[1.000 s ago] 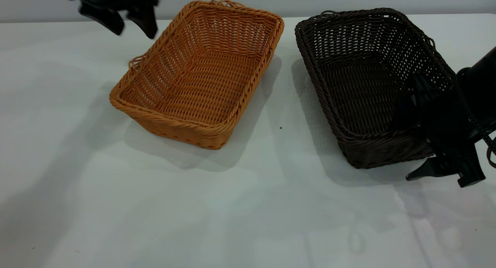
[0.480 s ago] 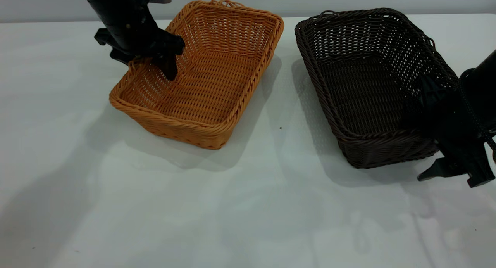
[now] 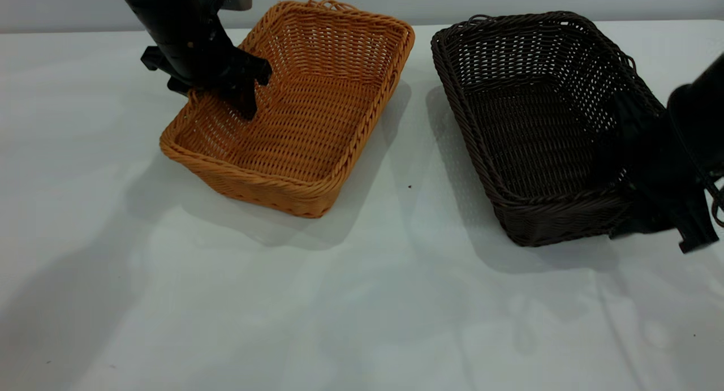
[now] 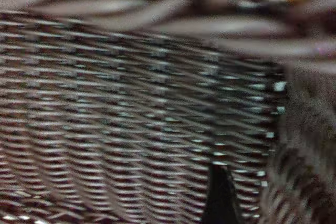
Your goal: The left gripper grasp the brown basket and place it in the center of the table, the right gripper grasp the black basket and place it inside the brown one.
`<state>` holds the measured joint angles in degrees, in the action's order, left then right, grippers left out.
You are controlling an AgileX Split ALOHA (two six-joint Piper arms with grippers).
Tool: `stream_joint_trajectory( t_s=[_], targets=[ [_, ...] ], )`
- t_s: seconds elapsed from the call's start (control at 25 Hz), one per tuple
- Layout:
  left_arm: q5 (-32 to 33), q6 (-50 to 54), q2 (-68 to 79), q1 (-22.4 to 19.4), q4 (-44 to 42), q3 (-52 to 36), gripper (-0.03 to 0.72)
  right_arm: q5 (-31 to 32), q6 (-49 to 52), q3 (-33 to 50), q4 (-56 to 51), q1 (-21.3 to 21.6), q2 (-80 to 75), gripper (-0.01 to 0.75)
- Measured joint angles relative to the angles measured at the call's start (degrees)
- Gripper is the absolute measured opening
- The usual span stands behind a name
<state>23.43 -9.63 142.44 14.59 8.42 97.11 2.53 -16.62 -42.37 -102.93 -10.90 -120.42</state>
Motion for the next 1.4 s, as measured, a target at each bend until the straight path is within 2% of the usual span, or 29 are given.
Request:
stream_joint_trajectory(
  t_s=[0.12, 0.2, 0.44, 0.64, 0.8, 0.92, 1.12, 1.24, 1.4],
  targets=[
    [-0.13, 0.0, 0.0, 0.0, 0.0, 0.0, 0.33, -0.05, 0.0, -0.17, 0.0, 0.0, 0.0, 0.395],
    [-0.2, 0.0, 0.0, 0.0, 0.0, 0.0, 0.27, -0.05, 0.0, -0.17, 0.0, 0.0, -0.06, 0.338],
    [-0.2, 0.0, -0.06, 0.1, 0.31, 0.0, 0.09, -0.05, 0.04, -0.17, -0.14, 0.0, -0.1, 0.099],
    [0.21, -1.14, -1.79, 0.48, -0.57, 0.0, 0.078, 0.03, -0.04, -0.79, -0.2, 0.36, 1.1, 0.085],
    [0.34, -4.75, -2.93, 0.48, -6.0, 0.0, 0.078, 2.27, -5.63, -3.89, 5.13, 3.21, 4.31, 0.085],
    [1.02, -8.91, -3.12, 0.48, -8.42, 0.07, 0.078, 7.14, -9.46, -6.79, 10.69, 6.32, 7.47, 0.085],
    [1.36, -16.01, -3.3, 1.58, -8.42, 0.13, 0.078, 16.86, -10.28, -11.84, 22.24, 12.14, 9.54, 0.085],
    [0.32, -24.12, -3.48, 3.82, -8.42, 0.25, 0.078, 26.14, -10.01, -16.13, 31.03, 15.16, 9.61, 0.084],
    [-2.21, -37.41, -3.48, 8.58, -8.42, 0.48, 0.078, 42.62, -10.25, -23.63, 39.69, 18.95, 9.61, 0.084]
  ],
)
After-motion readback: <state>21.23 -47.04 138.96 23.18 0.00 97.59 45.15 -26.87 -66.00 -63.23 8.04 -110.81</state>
